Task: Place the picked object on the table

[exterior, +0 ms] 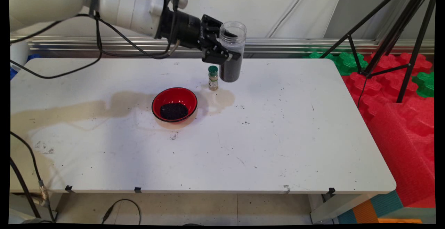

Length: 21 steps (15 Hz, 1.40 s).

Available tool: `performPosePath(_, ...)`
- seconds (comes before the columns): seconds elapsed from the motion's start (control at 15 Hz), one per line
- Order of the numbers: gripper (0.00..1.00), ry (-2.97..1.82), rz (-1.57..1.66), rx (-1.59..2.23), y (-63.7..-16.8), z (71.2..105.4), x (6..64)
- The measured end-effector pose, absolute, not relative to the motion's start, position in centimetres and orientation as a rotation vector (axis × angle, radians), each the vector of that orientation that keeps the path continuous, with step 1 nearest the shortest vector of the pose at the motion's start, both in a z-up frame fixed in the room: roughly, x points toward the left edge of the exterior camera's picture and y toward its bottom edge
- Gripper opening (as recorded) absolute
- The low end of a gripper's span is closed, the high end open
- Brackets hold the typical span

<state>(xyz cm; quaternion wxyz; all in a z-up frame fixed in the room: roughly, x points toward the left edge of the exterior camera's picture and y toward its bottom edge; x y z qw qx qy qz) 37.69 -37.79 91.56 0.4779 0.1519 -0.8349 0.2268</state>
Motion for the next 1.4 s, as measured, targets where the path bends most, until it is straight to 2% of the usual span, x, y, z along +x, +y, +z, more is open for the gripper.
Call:
performPosePath(0.73, 0.0, -2.038, 0.491, 0.414, -38.6, 83.8, 37.7)
performPosePath(1.4, 0.0, -2.07, 0.446, 0.398, -38.9, 79.5, 37.7)
